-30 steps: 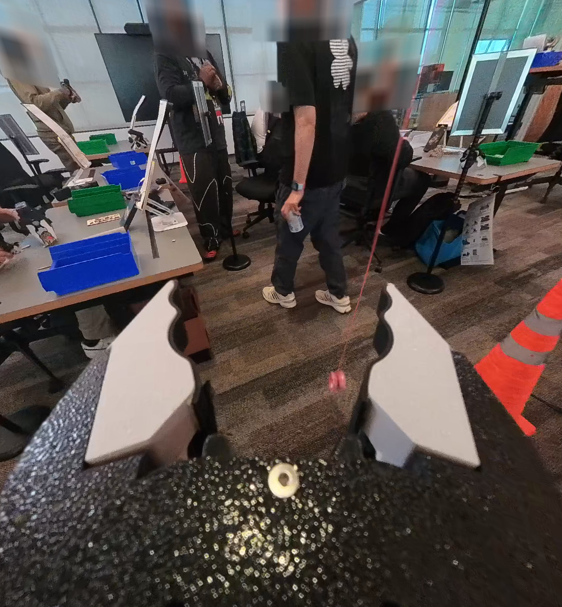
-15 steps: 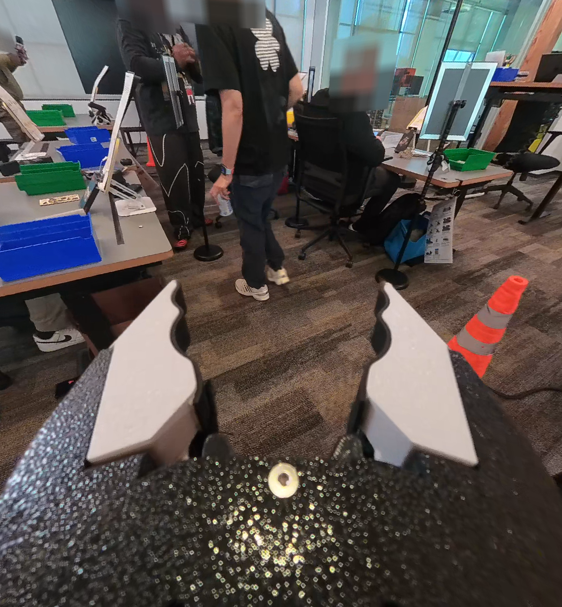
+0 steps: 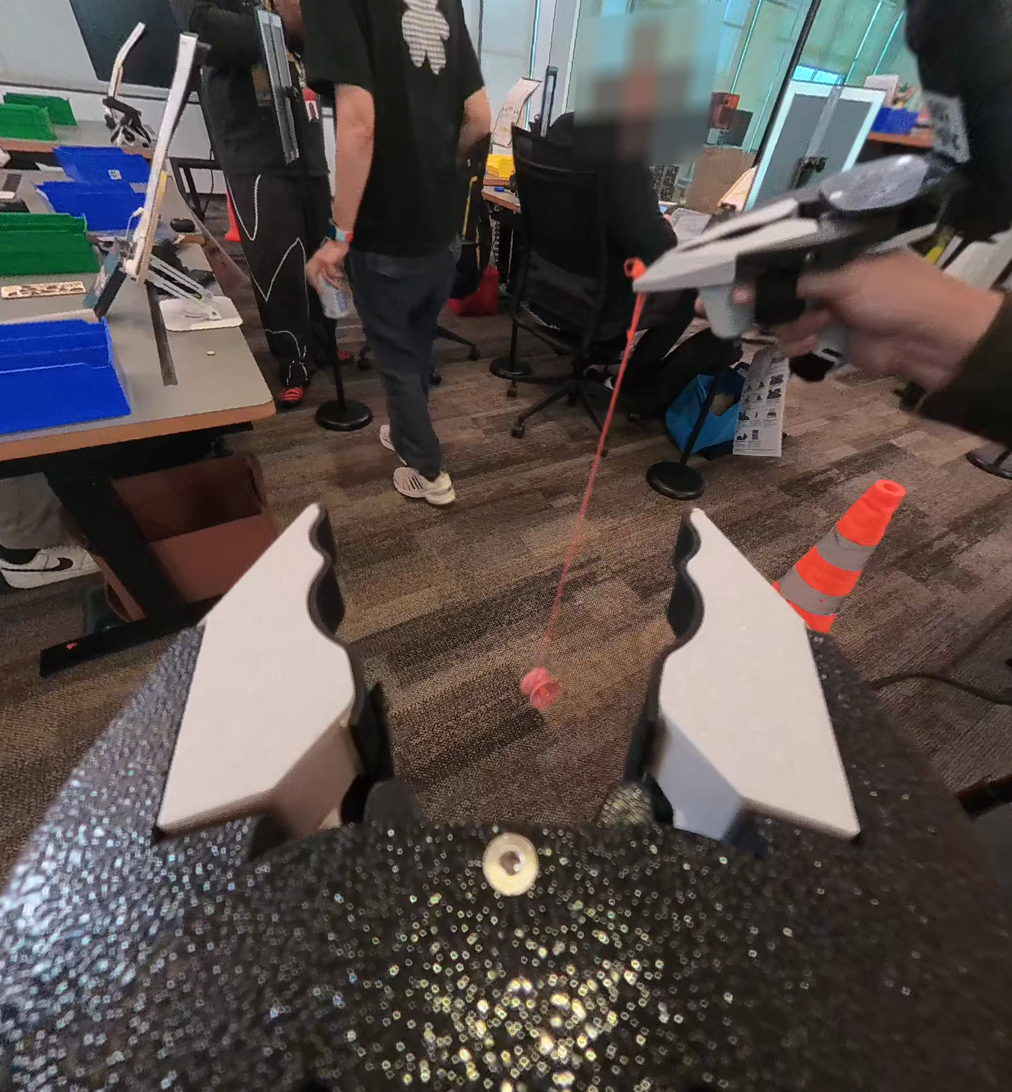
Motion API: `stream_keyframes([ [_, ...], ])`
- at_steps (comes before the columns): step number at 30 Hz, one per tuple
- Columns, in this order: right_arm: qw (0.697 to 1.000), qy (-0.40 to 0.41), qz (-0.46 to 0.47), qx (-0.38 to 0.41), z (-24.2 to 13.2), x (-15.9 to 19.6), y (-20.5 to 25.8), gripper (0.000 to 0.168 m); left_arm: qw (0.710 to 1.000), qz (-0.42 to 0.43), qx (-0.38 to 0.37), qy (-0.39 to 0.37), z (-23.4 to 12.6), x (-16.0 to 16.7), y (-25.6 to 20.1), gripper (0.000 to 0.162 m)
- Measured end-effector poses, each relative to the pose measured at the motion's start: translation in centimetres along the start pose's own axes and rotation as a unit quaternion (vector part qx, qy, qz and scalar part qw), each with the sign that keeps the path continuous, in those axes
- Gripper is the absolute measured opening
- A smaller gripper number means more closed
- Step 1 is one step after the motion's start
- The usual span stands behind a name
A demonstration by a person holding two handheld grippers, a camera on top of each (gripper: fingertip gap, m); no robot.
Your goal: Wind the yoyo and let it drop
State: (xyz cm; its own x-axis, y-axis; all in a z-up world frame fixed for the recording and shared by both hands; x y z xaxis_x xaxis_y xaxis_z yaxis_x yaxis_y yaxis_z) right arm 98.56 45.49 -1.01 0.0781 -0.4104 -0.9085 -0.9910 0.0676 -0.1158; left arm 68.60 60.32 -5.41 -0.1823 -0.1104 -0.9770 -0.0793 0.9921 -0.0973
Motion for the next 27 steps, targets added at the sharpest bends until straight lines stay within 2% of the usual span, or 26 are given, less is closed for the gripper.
stream_keyframes([
  [1, 1.0, -0.006, -0.005, -0.001, -0.1, -1.1, -0.5, 0.0, 1.0, -0.003, -0.001, 0.001, 0.0, 0.1, 0.1, 0.112],
  [3, 0.998, -0.037, -0.04, 0.013, -1.2, -5.6, -1.7, 0.0, 1.0, -0.01, 0.001, 0.004, -0.1, 0.4, 0.4, 0.112],
  [5, 0.991, -0.091, -0.09, 0.047, -4.2, -12.1, -3.2, 0.0, 1.0, -0.017, 0.006, 0.007, 0.1, 0.6, 0.3, 0.112],
  [7, 0.973, -0.17, -0.13, 0.092, -8.9, -19.3, -3.8, 0.0, 1.0, -0.02, 0.013, 0.011, 0.5, 0.9, 0.2, 0.112],
  [9, 0.924, -0.306, -0.172, 0.155, -15.5, -25.2, -2.8, 0.0, 1.0, -0.018, 0.016, 0.018, 0.8, 1.2, 0.1, 0.112],
  [11, 0.871, -0.398, -0.21, 0.197, -20.8, -28.2, -0.8, 0.0, 0.999, -0.017, 0.015, 0.022, 0.8, 1.2, 0.0, 0.112],
  [13, 0.86, -0.412, -0.228, 0.197, -22.5, -29.2, 0.4, 0.0, 0.999, -0.025, 0.019, 0.021, 0.6, 1.4, 0.0, 0.112],
  [15, 0.873, -0.381, -0.238, 0.19, -21.5, -28.8, 0.6, 0.0, 0.999, -0.03, 0.022, 0.023, 0.3, 1.6, 0.2, 0.112],
  [20, 0.921, -0.277, -0.222, 0.164, -15.5, -24.7, -0.3, 0.0, 0.998, -0.04, 0.028, 0.029, 0.2, 1.5, 0.6, 0.112],
  [27, 0.955, -0.188, -0.175, 0.148, -9.0, -17.5, -0.9, 0.0, 0.997, -0.046, 0.041, 0.045, 0.8, 2.0, 0.5, 0.112],
])
Point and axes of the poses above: each gripper's, where its closed fingertips meet, z out along the fingers, x out of its underside, y = z × x across the jaws, the point moved 10 cm from there along -z, back along the fingers, and after that the axes turned 1 degree about -x, right-handed, at the moved point
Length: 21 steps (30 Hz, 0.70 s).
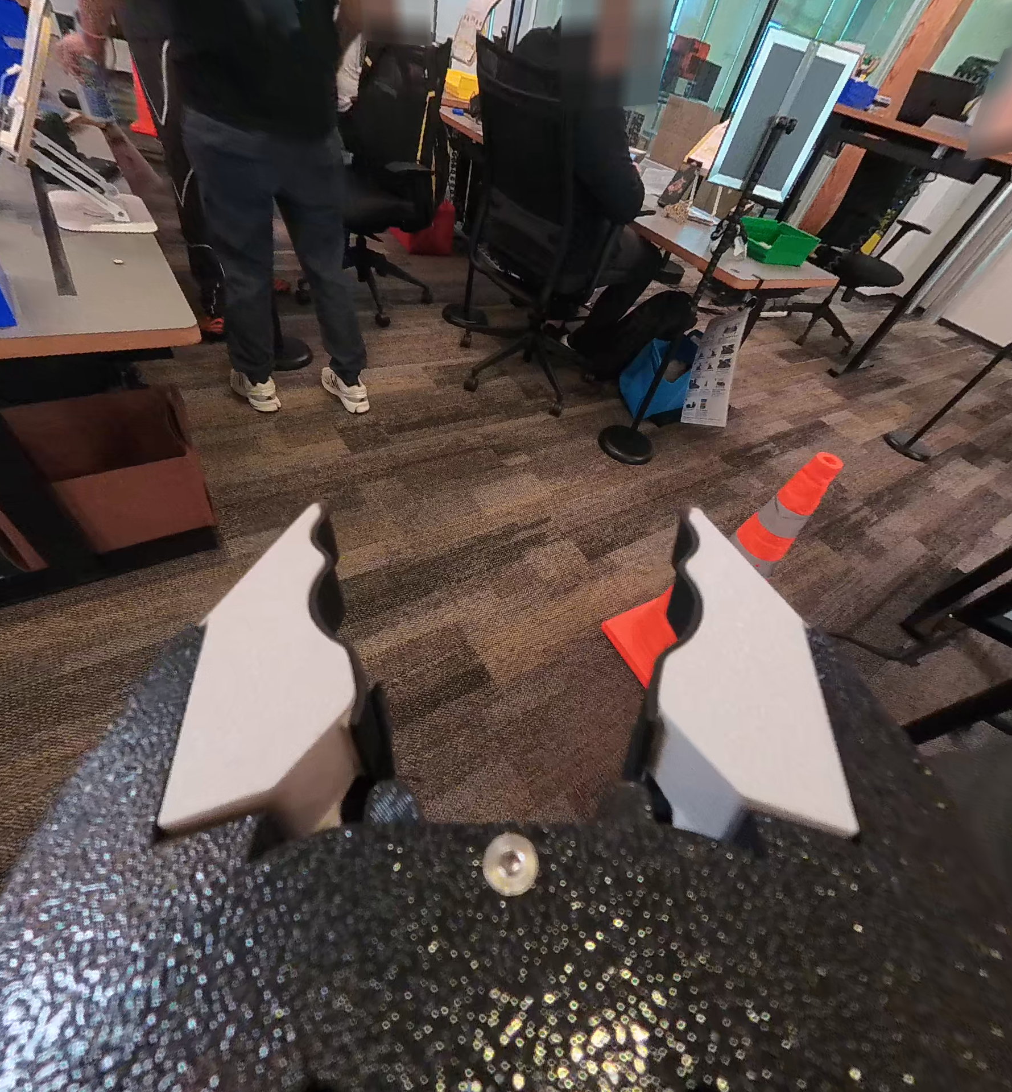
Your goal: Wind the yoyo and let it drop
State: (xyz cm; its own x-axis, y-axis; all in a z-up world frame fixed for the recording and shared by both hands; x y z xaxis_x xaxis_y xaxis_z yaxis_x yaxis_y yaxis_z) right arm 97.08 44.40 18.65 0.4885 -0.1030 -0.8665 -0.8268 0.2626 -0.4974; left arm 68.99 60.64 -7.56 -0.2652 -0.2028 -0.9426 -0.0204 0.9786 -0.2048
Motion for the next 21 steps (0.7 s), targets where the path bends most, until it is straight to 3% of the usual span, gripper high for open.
stream_keyframes([
  [9, 0.981, 0.149, 0.087, -0.09, 1.9, 12.7, 8.1, 0.0, 0.999, -0.026, 0.012, 0.022, 0.2, 1.2, 0.1, 0.112],
  [13, 0.969, 0.186, 0.113, -0.117, 2.8, 15.5, 9.4, 0.0, 0.999, -0.036, 0.018, 0.03, 0.3, 2.1, 0.4, 0.112],
  [15, 0.968, 0.18, 0.12, -0.128, 3.4, 14.4, 8.4, 0.0, 0.999, -0.038, 0.021, 0.032, 0.4, 2.3, 0.2, 0.112],
  [17, 0.977, 0.155, 0.092, -0.117, 4.2, 11.0, 6.1, 0.0, 0.998, -0.038, 0.023, 0.034, 0.6, 2.4, 0.3, 0.112],
  [19, 0.995, 0.058, 0.059, -0.054, 3.1, 4.0, 1.9, 0.0, 0.998, -0.039, 0.026, 0.035, 0.7, 2.6, 0.2, 0.112],
  [21, 0.994, -0.102, 0.026, 0.031, -1.2, -4.8, -2.0, 0.0, 0.998, -0.039, 0.026, 0.037, 1.0, 2.3, 0.1, 0.112],
])
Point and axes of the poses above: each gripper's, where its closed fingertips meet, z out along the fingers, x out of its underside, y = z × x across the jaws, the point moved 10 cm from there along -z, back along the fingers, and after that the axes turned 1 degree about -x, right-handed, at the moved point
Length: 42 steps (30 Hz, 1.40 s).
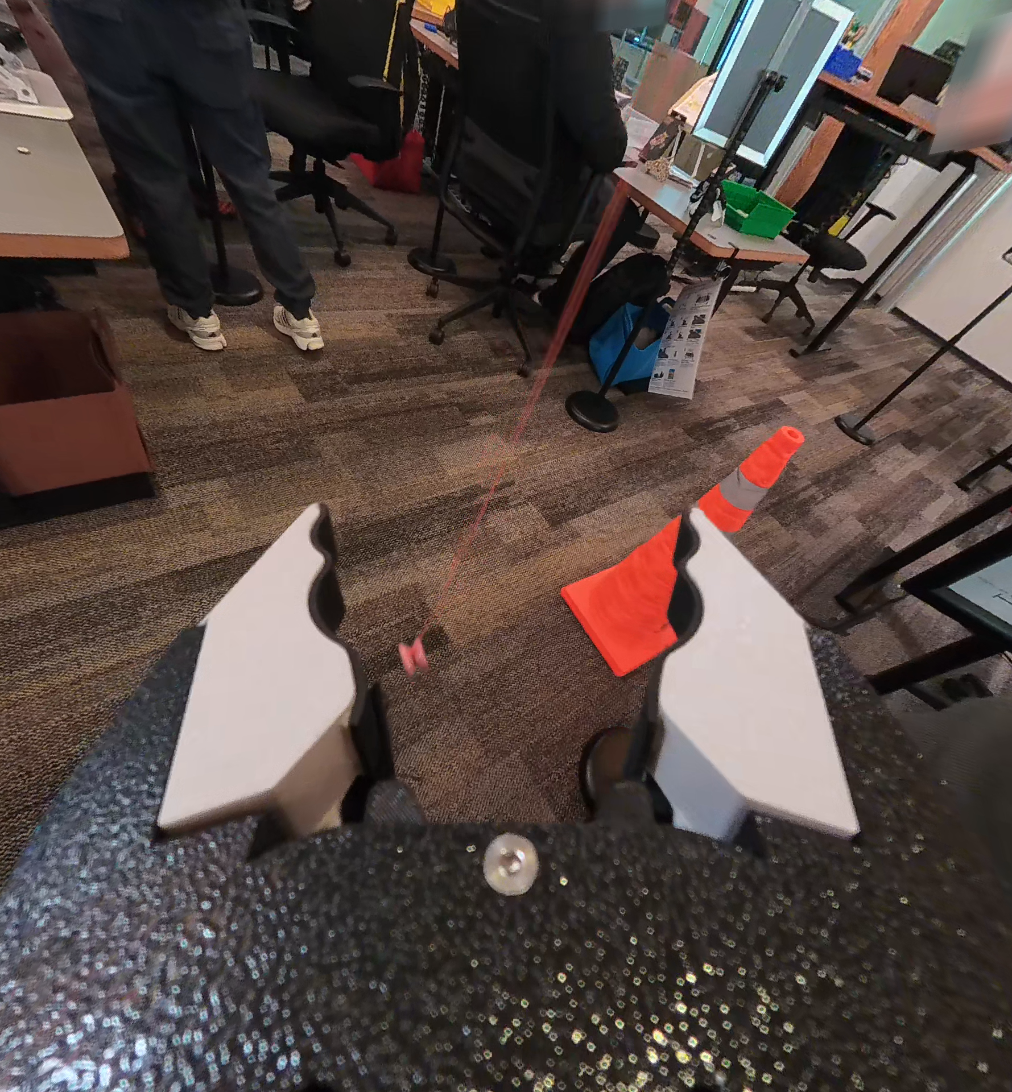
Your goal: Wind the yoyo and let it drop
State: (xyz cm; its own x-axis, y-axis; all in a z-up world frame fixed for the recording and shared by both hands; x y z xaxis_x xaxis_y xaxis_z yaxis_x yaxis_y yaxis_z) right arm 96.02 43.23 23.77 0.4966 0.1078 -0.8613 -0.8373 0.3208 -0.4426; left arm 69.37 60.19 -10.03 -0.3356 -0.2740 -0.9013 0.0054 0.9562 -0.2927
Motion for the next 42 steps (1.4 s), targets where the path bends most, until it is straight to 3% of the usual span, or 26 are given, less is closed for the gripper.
stream_keyframes([
  [3, 0.983, -0.15, -0.071, 0.072, -4.4, -9.2, -1.6, 0.0, 1.0, -0.009, 0.001, 0.002, 0.1, 0.4, 0.0, 0.112],
  [5, 0.981, -0.166, -0.08, 0.062, -5.2, -10.9, -1.5, 0.0, 1.0, -0.015, 0.005, 0.002, 0.1, 0.7, -0.1, 0.112],
  [8, 0.986, -0.133, -0.091, 0.05, -4.8, -9.8, -0.8, 0.0, 1.0, -0.016, 0.005, 0.007, 0.1, 0.9, -0.1, 0.112],
  [15, 0.998, -0.004, -0.059, 0.001, -2.1, -2.2, 1.1, 0.0, 1.0, -0.017, 0.012, 0.005, 0.3, 0.5, 0.0, 0.112],
  [21, 0.992, 0.121, -0.004, -0.035, -2.5, 8.0, 4.4, 0.0, 1.0, -0.023, 0.017, 0.011, 0.5, 0.9, 0.0, 0.112],
  [25, 0.97, 0.229, 0.043, -0.072, -3.9, 16.9, 9.0, 0.0, 0.999, -0.034, 0.018, 0.017, 0.4, 1.2, 0.1, 0.112],
  [30, 0.918, 0.364, 0.089, -0.128, -5.2, 26.2, 14.4, 0.0, 0.999, -0.037, 0.013, 0.016, 0.1, 1.3, 0.5, 0.112],
  [33, 0.907, 0.392, 0.07, -0.14, -5.1, 28.1, 15.5, 0.0, 0.999, -0.043, 0.01, 0.011, -0.2, 1.4, 0.8, 0.112],
  [42, 0.867, 0.431, 0.175, -0.178, -3.1, 30.0, 13.9, 0.0, 0.998, -0.057, 0.008, 0.011, -1.1, 2.2, 1.0, 0.112],
])
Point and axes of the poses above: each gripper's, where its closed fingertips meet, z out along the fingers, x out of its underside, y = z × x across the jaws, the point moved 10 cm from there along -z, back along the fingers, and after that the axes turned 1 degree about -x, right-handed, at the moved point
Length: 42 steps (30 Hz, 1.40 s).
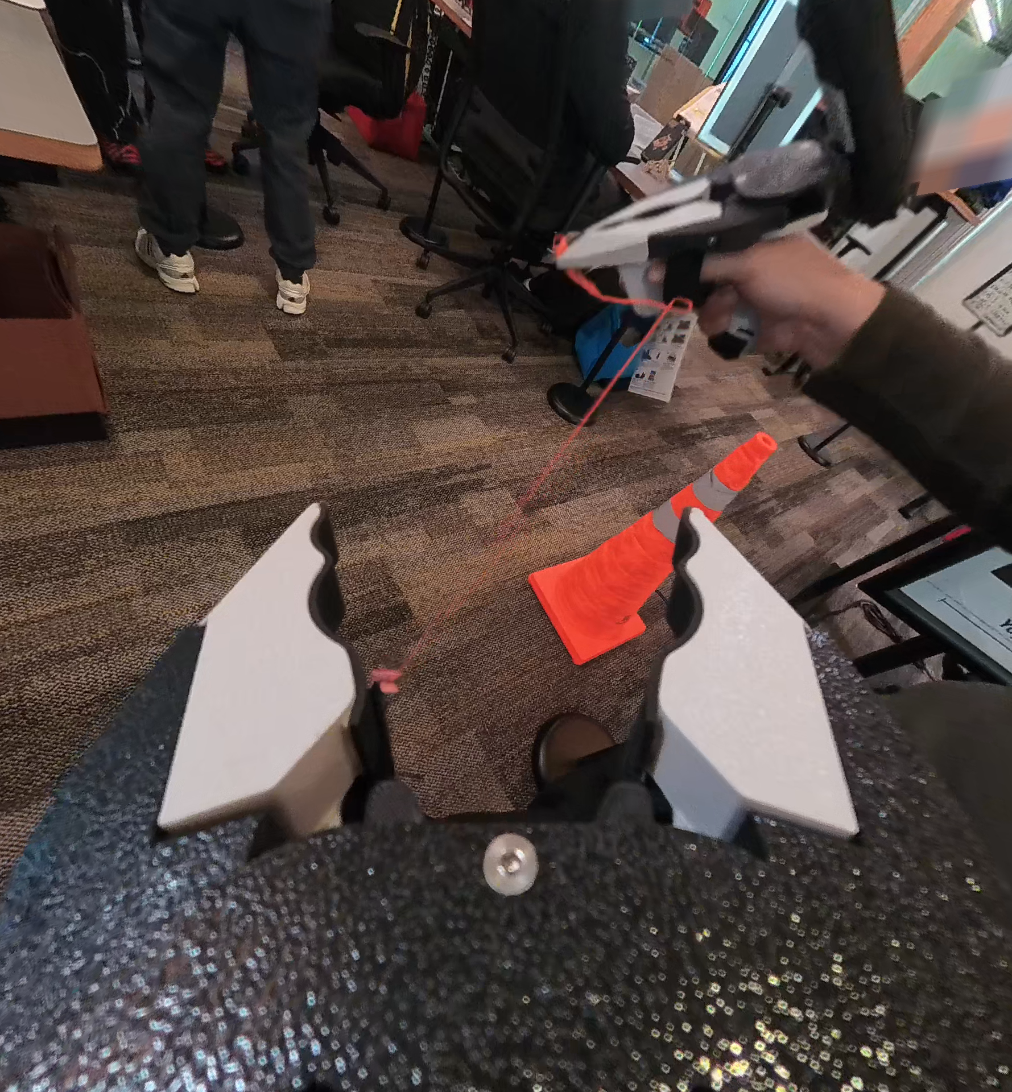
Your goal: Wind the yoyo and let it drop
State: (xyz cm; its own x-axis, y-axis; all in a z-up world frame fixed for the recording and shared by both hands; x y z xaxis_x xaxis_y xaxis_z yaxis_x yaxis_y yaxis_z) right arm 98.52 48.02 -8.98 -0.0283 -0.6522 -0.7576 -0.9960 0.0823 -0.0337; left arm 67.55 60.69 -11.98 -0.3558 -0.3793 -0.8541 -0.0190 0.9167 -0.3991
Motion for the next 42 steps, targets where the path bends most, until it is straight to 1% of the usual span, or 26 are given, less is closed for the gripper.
stream_keyframes([
  [1, 1.0, -0.006, -0.002, -0.003, -0.4, -1.1, -0.4, 0.0, 1.0, -0.003, 0.0, 0.0, -0.1, 0.1, 0.1, 0.112],
  [3, 0.999, -0.042, -0.021, 0.004, -2.7, -4.8, -1.3, 0.0, 1.0, -0.01, 0.003, -0.001, -0.3, 0.2, 0.2, 0.112],
  [5, 0.993, -0.106, -0.053, 0.023, -7.4, -10.4, -1.8, 0.0, 1.0, -0.014, 0.007, -0.002, -0.2, 0.3, 0.2, 0.112],
  [6, 0.98, -0.176, -0.079, 0.051, -10.8, -13.5, -1.5, 0.0, 1.0, -0.013, 0.008, -0.002, -0.2, 0.3, 0.3, 0.112],
  [7, 0.96, -0.25, -0.105, 0.071, -15.0, -16.4, -0.8, 0.0, 1.0, -0.012, 0.009, -0.001, -0.1, 0.3, 0.3, 0.112],
  [9, 0.914, -0.359, -0.153, 0.112, -22.6, -20.8, 1.0, 0.0, 1.0, -0.013, 0.011, 0.001, 0.0, 0.4, 0.2, 0.112],
  [10, 0.899, -0.385, -0.171, 0.12, -25.3, -22.2, 1.7, 0.0, 1.0, -0.015, 0.014, 0.001, 0.1, 0.4, 0.1, 0.112],
  [12, 0.887, -0.406, -0.19, 0.108, -28.2, -24.1, 2.6, 0.0, 1.0, -0.014, 0.021, 0.001, 0.3, 0.4, -0.1, 0.112],
  [14, 0.888, -0.399, -0.205, 0.099, -28.8, -24.5, 3.4, 0.0, 1.0, -0.008, 0.022, 0.003, 0.4, 0.4, -0.2, 0.112],
  [17, 0.901, -0.364, -0.217, 0.098, -26.5, -22.7, 3.9, 0.0, 1.0, -0.013, 0.026, 0.002, 0.5, 0.4, -0.1, 0.112],
  [25, 0.956, -0.258, -0.127, 0.06, -14.5, -14.1, 1.2, 0.0, 0.999, -0.009, 0.028, 0.012, 0.6, -0.1, -0.1, 0.112],
  [27, 0.972, -0.202, -0.112, 0.052, -10.7, -11.7, 0.6, 0.0, 1.0, -0.008, 0.028, 0.011, 0.8, -0.3, -0.1, 0.112],
  [28, 0.975, -0.191, -0.106, 0.045, -9.0, -10.7, 0.3, 0.0, 1.0, -0.008, 0.029, 0.01, 0.9, -0.4, -0.1, 0.112],
  [30, 0.98, -0.182, -0.08, 0.021, -7.5, -10.0, -0.2, 0.0, 1.0, -0.007, 0.03, 0.007, 1.4, -0.3, -0.1, 0.112],
  [32, 0.975, -0.204, -0.082, 0.023, -8.5, -11.6, -0.6, 0.0, 1.0, -0.006, 0.027, 0.004, 2.5, -0.1, -0.1, 0.112],
  [34, 0.963, -0.247, -0.101, 0.027, -11.3, -14.8, -0.5, 0.0, 1.0, -0.006, 0.024, 0.0, 4.3, 0.4, 0.0, 0.113],
  [38, 0.935, -0.315, -0.16, 0.023, -18.9, -22.7, 0.8, 0.0, 0.999, 0.006, 0.048, 0.014, 9.5, 2.7, -0.7, 0.118],
  [40, 0.918, -0.343, -0.195, 0.031, -23.2, -26.5, 1.8, 0.0, 0.995, 0.014, 0.077, 0.056, 12.6, 4.9, -1.1, 0.123],
  [42, 0.905, -0.359, -0.224, 0.037, -27.5, -30.0, 2.8, 0.0, 0.987, -0.002, 0.122, 0.101, 15.4, 7.3, -1.7, 0.13],
])
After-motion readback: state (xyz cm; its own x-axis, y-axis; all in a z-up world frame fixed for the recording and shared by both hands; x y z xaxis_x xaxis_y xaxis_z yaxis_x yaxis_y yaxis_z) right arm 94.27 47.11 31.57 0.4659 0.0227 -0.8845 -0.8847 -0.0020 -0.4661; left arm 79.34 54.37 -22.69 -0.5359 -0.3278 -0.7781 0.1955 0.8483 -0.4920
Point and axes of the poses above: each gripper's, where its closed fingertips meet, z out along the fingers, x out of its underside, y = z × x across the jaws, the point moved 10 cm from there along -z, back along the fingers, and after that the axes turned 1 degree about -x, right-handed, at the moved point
